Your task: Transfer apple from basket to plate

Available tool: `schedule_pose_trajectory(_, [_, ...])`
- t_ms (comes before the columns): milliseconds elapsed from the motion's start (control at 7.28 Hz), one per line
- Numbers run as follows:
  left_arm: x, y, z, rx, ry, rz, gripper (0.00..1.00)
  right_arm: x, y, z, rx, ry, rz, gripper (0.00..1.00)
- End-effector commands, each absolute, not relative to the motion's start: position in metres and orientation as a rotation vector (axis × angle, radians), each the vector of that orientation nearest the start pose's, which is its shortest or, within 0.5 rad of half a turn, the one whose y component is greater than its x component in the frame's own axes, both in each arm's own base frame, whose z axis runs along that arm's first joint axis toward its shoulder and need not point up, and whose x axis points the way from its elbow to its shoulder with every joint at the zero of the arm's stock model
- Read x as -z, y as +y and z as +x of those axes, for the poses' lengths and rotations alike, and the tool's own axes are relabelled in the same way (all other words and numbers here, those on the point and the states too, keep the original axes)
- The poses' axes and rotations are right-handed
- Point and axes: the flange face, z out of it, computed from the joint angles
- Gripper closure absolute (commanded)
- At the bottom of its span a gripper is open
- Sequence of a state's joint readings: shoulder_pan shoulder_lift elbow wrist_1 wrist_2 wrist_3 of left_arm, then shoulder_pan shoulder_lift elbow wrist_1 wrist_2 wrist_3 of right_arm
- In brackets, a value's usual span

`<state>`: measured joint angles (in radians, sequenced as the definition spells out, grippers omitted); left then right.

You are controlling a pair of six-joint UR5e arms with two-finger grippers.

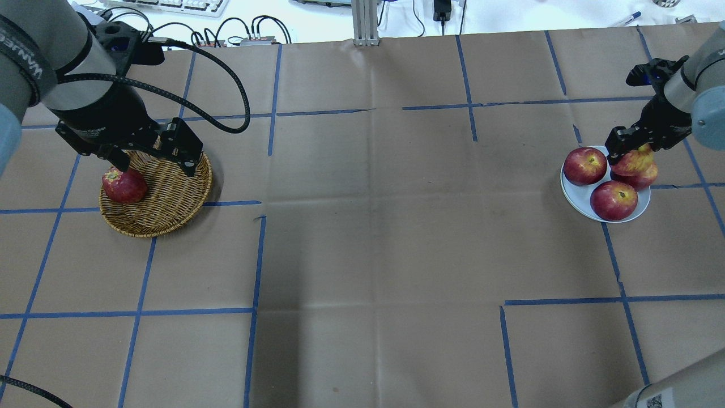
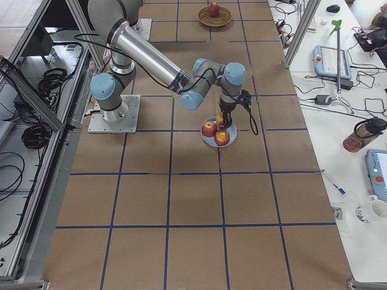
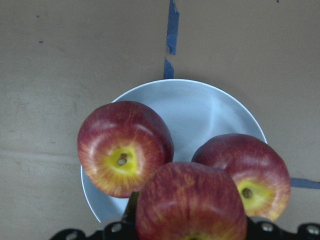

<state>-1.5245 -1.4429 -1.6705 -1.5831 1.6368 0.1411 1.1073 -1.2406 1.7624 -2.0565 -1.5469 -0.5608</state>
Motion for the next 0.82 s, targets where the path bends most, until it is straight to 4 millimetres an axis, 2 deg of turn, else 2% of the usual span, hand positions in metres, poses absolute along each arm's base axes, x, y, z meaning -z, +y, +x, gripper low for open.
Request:
schedule_pose_trajectory(0, [-0.498, -0.444, -0.106, 0.016, 3.071, 0.145, 0.01, -0.253, -0.567, -0.134, -0.071, 3.093, -0.156, 0.49])
schedule_pose_trajectory(137, [-0.498, -0.444, -0.106, 0.016, 3.071, 0.143, 0.01, -0.258, -0.568, -0.134, -0.057, 3.099, -0.154, 0.46])
schedule_pose_trajectory(412, [-0.497, -0.445, -0.106, 0.014, 3.071, 0.145, 0.01, -0.258, -0.569, -0.135, -0.053, 3.099, -0.152, 0.00])
schedule_pose_trajectory(687, [-0.496, -0.446, -0.106, 0.009, 3.071, 0.146, 0.01, -0.282, -0.575, -0.133, 0.007, 3.114, -0.146, 0.00])
